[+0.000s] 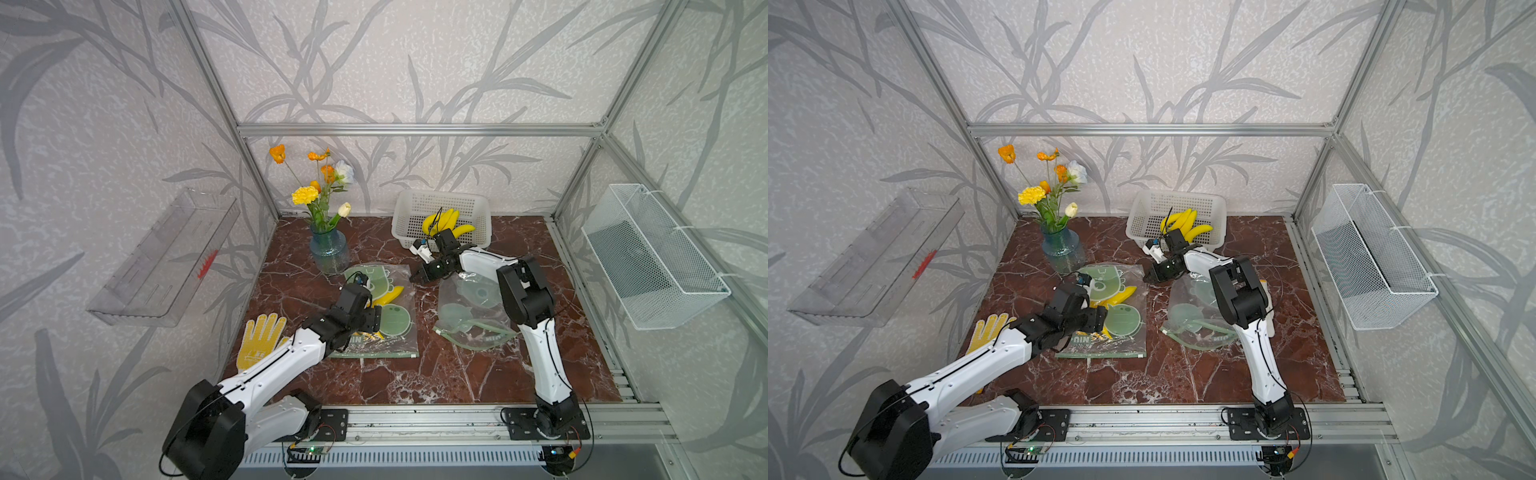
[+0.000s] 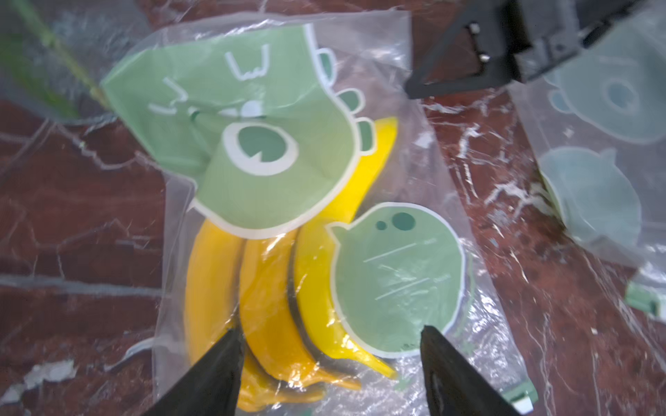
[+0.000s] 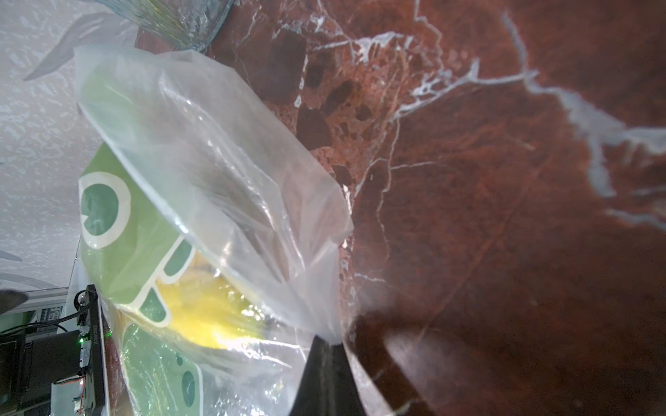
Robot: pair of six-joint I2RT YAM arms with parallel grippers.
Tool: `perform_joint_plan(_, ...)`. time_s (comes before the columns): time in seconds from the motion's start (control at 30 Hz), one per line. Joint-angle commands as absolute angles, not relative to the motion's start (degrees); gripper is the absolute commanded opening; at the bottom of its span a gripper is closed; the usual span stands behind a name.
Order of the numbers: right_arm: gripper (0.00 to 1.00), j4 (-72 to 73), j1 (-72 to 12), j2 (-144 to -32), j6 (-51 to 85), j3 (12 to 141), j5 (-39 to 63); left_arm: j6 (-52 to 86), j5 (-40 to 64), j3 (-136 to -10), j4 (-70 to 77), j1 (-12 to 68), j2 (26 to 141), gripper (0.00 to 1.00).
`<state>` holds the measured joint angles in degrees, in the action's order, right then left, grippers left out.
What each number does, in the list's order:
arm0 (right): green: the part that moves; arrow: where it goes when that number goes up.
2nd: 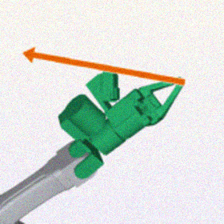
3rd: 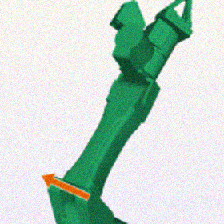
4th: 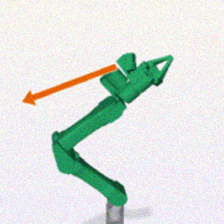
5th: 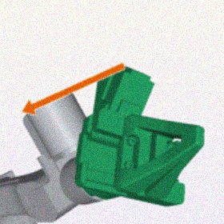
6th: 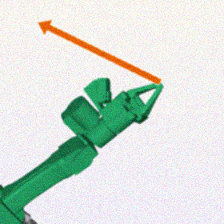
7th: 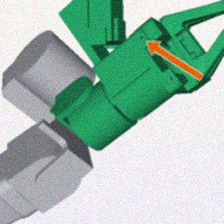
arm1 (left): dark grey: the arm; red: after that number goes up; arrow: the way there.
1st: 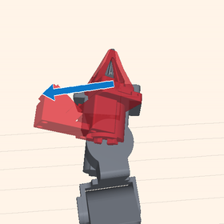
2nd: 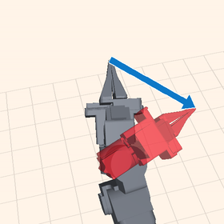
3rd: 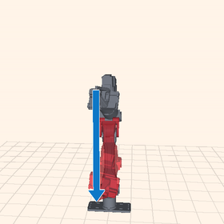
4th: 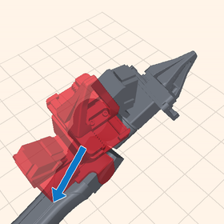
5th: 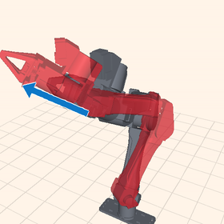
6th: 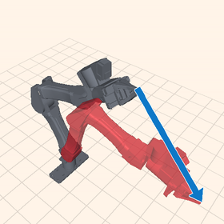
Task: Open the zip-top bag and take out the banana
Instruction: Move the zipper food storage bag to the center of the board.
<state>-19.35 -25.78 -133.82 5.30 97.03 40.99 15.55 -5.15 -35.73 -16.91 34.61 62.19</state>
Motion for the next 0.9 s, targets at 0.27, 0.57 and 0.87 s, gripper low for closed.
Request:
perform_joint_plan(0.27, 0.59, -16.7, -24.1, -122.8, 5.1, 89.5, 40.1, 1.7, -12.3, -39.5, -17.4, 53.4, 67.2, 0.71)
perform_joint_plan(0.57, 0.6, -10.5, -22.6, -114.3, 8.9, 77.0, 45.6, -11.9, -31.4, -45.8, -32.3, 67.1, 78.6, 0.71)
perform_joint_plan(0.87, 0.59, -12.8, -26.6, -109.0, 9.3, 65.2, 49.4, -9.6, -34.4, -43.9, -30.9, 70.7, 85.7, 0.62)
